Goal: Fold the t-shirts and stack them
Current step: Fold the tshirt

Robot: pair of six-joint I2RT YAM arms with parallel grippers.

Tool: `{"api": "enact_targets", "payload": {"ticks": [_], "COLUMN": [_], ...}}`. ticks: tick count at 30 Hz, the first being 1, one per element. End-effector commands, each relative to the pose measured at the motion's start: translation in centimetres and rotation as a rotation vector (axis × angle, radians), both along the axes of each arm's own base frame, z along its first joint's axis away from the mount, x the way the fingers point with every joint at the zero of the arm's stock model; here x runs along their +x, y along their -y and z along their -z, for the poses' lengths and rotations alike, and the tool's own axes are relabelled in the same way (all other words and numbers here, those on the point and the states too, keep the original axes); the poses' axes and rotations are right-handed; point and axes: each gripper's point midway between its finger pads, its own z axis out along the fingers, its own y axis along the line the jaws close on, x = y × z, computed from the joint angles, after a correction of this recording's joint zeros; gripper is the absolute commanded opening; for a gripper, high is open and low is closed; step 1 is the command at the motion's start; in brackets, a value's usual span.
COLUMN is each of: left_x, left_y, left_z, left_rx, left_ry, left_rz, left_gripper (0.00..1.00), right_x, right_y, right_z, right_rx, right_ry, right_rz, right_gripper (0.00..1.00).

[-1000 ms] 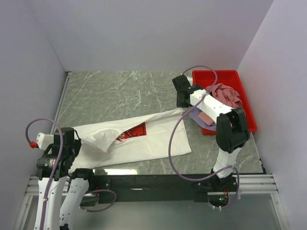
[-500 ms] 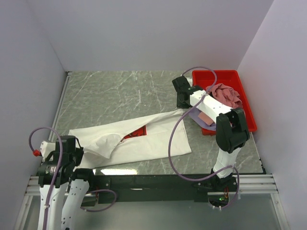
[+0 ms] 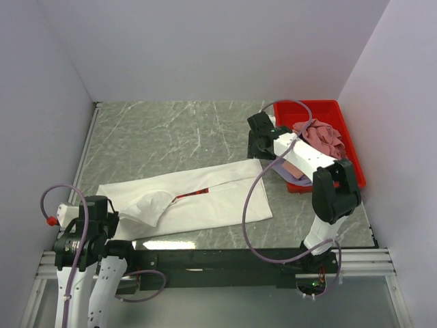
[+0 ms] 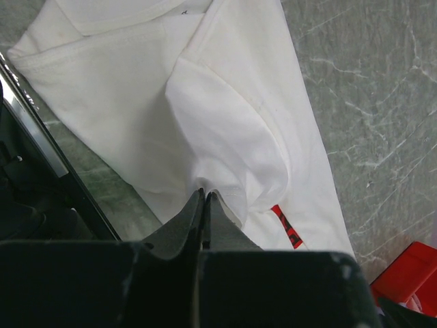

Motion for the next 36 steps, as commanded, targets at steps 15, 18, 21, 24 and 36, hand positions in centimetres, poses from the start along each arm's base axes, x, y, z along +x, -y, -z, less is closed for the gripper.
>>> {"api": "enact_targets", "payload": {"ticks": [15, 18, 21, 24, 36], "left_x": [3.5, 7.0, 10.3, 12.9, 16.1], "left_y": [0.3, 1.2, 1.3, 0.7, -0.2], "left_z": [-3.3, -3.3, -2.5, -1.1, 9.0], "left_rx": [0.034, 0.040, 0.061, 0.106, 0.006], "left_ry": [0.121, 0.143, 0.135, 0.099, -0.083], "left_rz": [0.064, 0.138, 0.165, 0.158, 0.228], "left_gripper": [0.99, 0.99, 0.99, 0.99, 0.99], "right_x": [-7.9, -12.2, -15.6, -18.6, -22.6], "right_y": [-16.2, -21.9, -25.4, -28.9, -37.2], "right_z": [-7.0, -7.7, -6.4, -5.3, 0.6], "right_rx": [0.346, 0.479, 0.502, 0.453, 0.195], "right_ry": [0.092, 0.089, 0.082, 0.084, 0.082], "right_rz": [-0.545, -0.740, -0.900, -1.048, -1.292], "right_gripper": [0.64, 0.63, 0.62, 0.61, 0.52]}}
